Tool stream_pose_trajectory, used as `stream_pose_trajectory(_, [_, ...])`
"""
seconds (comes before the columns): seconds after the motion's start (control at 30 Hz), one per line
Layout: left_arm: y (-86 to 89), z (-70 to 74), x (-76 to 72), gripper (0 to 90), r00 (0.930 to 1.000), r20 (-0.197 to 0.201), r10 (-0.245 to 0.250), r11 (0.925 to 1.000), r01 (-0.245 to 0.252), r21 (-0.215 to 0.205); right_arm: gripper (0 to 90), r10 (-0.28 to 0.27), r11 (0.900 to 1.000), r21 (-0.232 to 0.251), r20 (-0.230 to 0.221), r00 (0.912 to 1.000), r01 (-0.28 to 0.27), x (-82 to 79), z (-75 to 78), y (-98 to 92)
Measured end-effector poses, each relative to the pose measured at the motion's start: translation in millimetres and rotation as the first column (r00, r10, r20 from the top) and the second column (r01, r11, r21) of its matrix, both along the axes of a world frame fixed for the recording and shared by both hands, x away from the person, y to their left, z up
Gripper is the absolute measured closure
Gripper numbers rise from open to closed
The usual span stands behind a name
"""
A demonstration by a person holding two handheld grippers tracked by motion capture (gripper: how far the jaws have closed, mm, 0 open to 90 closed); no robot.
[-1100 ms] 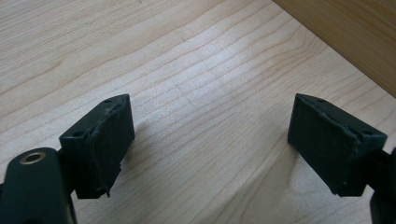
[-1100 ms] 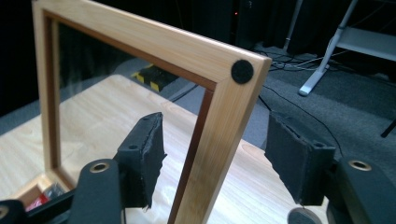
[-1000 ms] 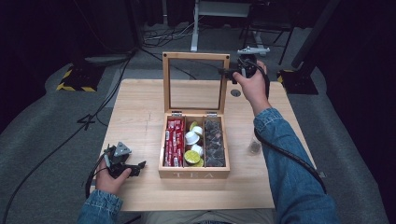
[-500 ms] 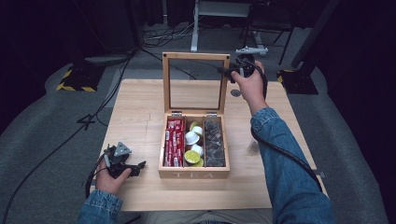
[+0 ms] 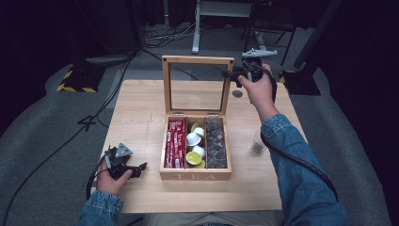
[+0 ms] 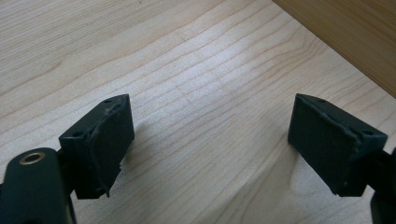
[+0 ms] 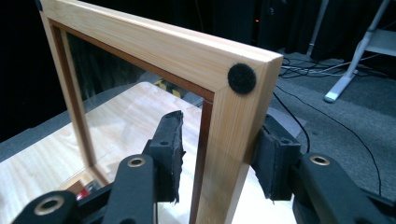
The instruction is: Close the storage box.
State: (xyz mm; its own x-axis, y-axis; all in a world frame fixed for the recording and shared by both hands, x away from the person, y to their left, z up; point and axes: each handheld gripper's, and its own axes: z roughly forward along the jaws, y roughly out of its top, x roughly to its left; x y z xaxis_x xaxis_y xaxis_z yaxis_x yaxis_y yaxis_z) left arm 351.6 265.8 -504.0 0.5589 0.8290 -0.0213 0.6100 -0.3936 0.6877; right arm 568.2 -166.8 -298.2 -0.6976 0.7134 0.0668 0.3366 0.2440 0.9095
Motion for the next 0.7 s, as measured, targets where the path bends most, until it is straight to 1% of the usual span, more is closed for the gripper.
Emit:
stream_pose_trajectory(0.23, [0.1, 0.0, 0.1, 14.8, 1.0000, 0.000, -0.001, 1.0000, 0.001, 0.002, 56.7, 0.063, 0.998, -0.007, 0.008, 0.9980, -0.063, -20.8, 6.4, -5.7])
stream_pose_trajectory(0.3, [0.1, 0.0, 0.1, 14.8, 1.0000, 0.001, -0.001, 1.0000, 0.001, 0.002, 56.9, 0.081, 0.997, -0.013, 0.018, 0.9966, -0.081, -27.0, 7.4, -7.1])
stream_pose_trajectory(0.37, [0.1, 0.0, 0.0, 14.8, 1.0000, 0.000, -0.001, 1.0000, 0.001, 0.002, 57.4, 0.095, 0.995, -0.018, 0.025, 0.9952, -0.094, -33.4, 8.1, -8.8])
stream_pose_trajectory(0.43, [0.1, 0.0, 0.1, 14.8, 1.0000, 0.001, -0.001, 1.0000, 0.001, 0.002, 58.7, 0.107, 0.994, -0.012, 0.025, 0.9939, -0.107, -40.0, 8.6, -10.6])
stream_pose_trajectory(0.47, [0.1, 0.0, 0.1, 14.8, 1.0000, 0.001, -0.001, 1.0000, 0.001, 0.002, 58.7, 0.107, 0.994, -0.012, 0.025, 0.9939, -0.107, -40.0, 8.6, -10.6])
stream_pose_trajectory(0.5, [0.1, 0.0, 0.3, 14.8, 1.0000, 0.001, -0.002, 1.0000, 0.002, 0.001, 59.2, 0.111, 0.994, -0.012, 0.025, 0.9935, -0.111, -43.5, 8.8, -11.1])
stream_pose_trajectory(0.53, [0.1, 0.0, 0.5, 14.7, 1.0000, 0.002, -0.002, 1.0000, 0.002, 0.002, 60.4, 0.123, 0.992, -0.020, 0.023, 0.9921, -0.123, -52.7, 10.1, -12.3])
stream_pose_trajectory(0.57, [0.1, 0.0, 0.5, 14.7, 1.0000, 0.002, -0.002, 1.0000, 0.002, 0.002, 60.4, 0.123, 0.992, -0.020, 0.023, 0.9921, -0.123, -52.7, 10.1, -12.3])
stream_pose_trajectory(0.6, [0.0, -0.1, 0.4, 14.7, 1.0000, 0.001, -0.001, 1.0000, 0.001, 0.001, 60.8, 0.143, 0.989, -0.027, 0.025, 0.9894, -0.142, -60.3, 11.6, -12.8])
stream_pose_trajectory(0.67, [0.0, 0.0, 0.4, 14.7, 1.0000, 0.001, -0.001, 1.0000, 0.001, 0.001, 60.4, 0.159, 0.987, -0.036, 0.024, 0.9870, -0.158, -66.6, 12.5, -12.3])
stream_pose_trajectory(0.7, [0.0, 0.0, 0.4, 14.7, 1.0000, 0.001, -0.001, 1.0000, 0.001, 0.001, 60.4, 0.159, 0.987, -0.036, 0.024, 0.9870, -0.158, -66.6, 12.5, -12.3])
